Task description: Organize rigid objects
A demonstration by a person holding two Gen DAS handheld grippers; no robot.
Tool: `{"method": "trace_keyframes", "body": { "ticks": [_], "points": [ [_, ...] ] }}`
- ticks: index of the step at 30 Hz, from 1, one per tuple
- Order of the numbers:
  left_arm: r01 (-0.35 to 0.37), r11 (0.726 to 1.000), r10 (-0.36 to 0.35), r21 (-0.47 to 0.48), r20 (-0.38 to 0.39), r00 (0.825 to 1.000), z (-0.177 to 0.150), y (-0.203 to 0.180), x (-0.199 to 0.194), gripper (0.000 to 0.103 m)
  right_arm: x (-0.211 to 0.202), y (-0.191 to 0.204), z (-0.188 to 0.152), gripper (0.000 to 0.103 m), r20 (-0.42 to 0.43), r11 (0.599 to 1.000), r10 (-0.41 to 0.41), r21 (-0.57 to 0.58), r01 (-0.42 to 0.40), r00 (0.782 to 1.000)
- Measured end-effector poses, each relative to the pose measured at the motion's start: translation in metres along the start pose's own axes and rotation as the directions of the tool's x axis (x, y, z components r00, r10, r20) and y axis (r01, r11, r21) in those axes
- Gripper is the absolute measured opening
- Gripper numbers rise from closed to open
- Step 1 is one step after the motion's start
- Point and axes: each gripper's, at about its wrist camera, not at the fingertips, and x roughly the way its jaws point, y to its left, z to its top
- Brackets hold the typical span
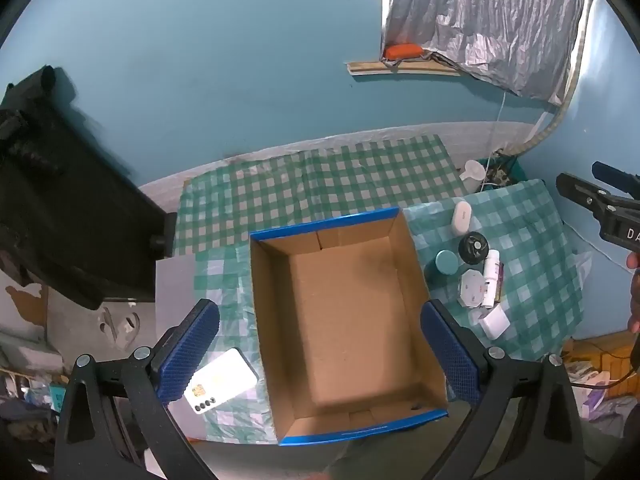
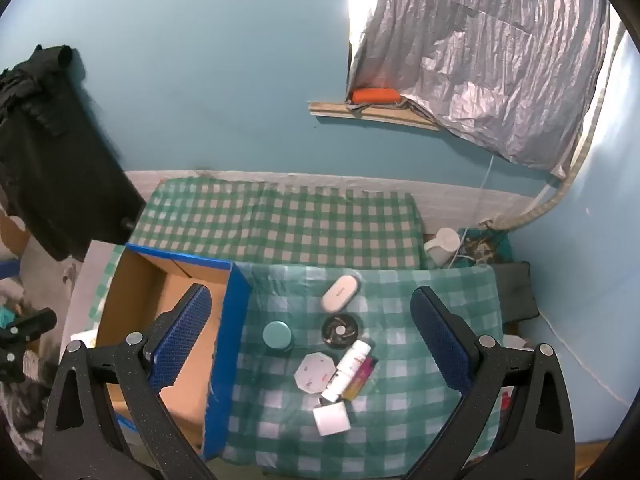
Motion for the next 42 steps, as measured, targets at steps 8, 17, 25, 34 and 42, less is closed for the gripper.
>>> {"method": "trace_keyframes", "body": {
  "ticks": [8,17,25,34,42],
  "points": [
    [0.008,1.000,-0.008,-0.015,-0.004,1.000,0.004,0.000,-0.001,0.101,0.000,0.002,0.003,0.100,-0.001,1.000,-0.015,-0.008,0.015,1.000],
    [0.008,1.000,-0.007,-0.021,0.034,0.999,0.002,-0.001,-0.009,0.101,0.001,0.005,0.004,0.100,-0.006,1.000,-0.015,-0.014,0.015,1.000],
    [0.020,0.999,-0.019,-0.031,0.037,0.999,0.001,-0.001,-0.011,0.101,0.000,0.004,0.003,0.100,-0.004,1.000,-0.014,-0.016,0.014,1.000],
    [0.017,0.999,-0.016,-0.034,0.036,0.999,0.003,0.000,-0.011,0.101,-0.001,0.006,0.003,0.100,-0.003,1.000,-0.013,-0.018,0.013,1.000],
    [0.013,0.999,-0.011,-0.044,0.026,1.000,0.004,0.004,-0.010,0.101,0.000,0.008,0.004,0.100,-0.002,1.000,-0.015,-0.018,0.015,1.000]
  ]
}}
